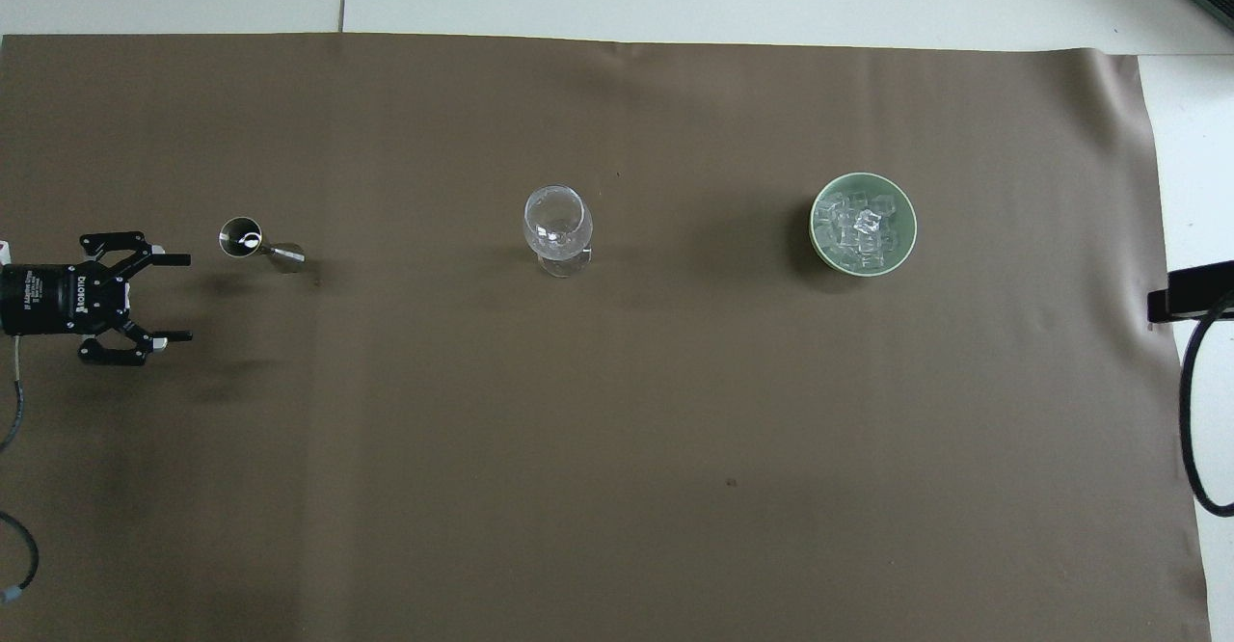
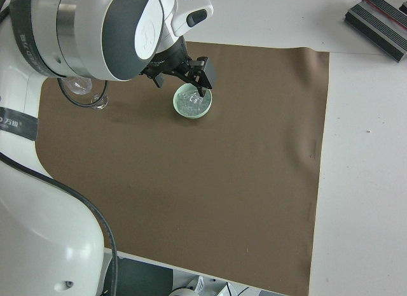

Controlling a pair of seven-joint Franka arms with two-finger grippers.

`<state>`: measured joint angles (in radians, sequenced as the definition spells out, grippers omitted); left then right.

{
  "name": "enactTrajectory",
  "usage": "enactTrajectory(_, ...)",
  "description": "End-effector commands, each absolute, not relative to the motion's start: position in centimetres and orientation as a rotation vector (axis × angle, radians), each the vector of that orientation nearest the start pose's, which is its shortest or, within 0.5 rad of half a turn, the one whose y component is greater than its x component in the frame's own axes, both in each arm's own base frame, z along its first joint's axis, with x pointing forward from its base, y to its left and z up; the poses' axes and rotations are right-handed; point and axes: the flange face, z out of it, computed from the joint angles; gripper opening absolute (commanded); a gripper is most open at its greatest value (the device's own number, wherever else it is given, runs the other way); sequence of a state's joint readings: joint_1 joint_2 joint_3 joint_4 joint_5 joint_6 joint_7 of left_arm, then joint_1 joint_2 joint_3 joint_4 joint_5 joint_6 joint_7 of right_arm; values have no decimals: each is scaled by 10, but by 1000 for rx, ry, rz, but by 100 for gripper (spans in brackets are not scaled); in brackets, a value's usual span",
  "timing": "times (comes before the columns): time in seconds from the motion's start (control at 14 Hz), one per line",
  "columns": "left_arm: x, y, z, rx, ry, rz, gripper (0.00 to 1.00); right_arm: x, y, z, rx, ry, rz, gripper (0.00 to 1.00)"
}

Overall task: Pour wine and add ice with both arms
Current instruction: 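Move the left gripper forward toward the small silver bottle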

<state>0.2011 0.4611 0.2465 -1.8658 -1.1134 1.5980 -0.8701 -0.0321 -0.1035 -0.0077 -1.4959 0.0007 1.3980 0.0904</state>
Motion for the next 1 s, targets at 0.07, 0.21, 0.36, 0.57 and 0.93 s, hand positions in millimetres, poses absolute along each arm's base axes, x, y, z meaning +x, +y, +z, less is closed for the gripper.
enactTrajectory(0.07, 580, 148, 268, 1292, 1684, -965, 100, 497, -22, 699, -3111, 217, -30, 100)
enactTrajectory(0.21, 585, 139, 263, 1279, 1677, -962, 100, 497, -22, 699, -3111, 217, -30, 100)
enactTrajectory(0.36, 587, 135, 261, 1288, 1658, -955, 100, 497, -22, 699, -3111, 217, -30, 100)
enactTrajectory(0.57, 588, 135, 258, 1351, 1593, -900, 100, 497, -22, 699, -3111, 217, -30, 100)
enactTrajectory(0.93, 592, 125, 246, 1329, 1610, -881, 100, 497, -22, 699, -3111, 217, -30, 100)
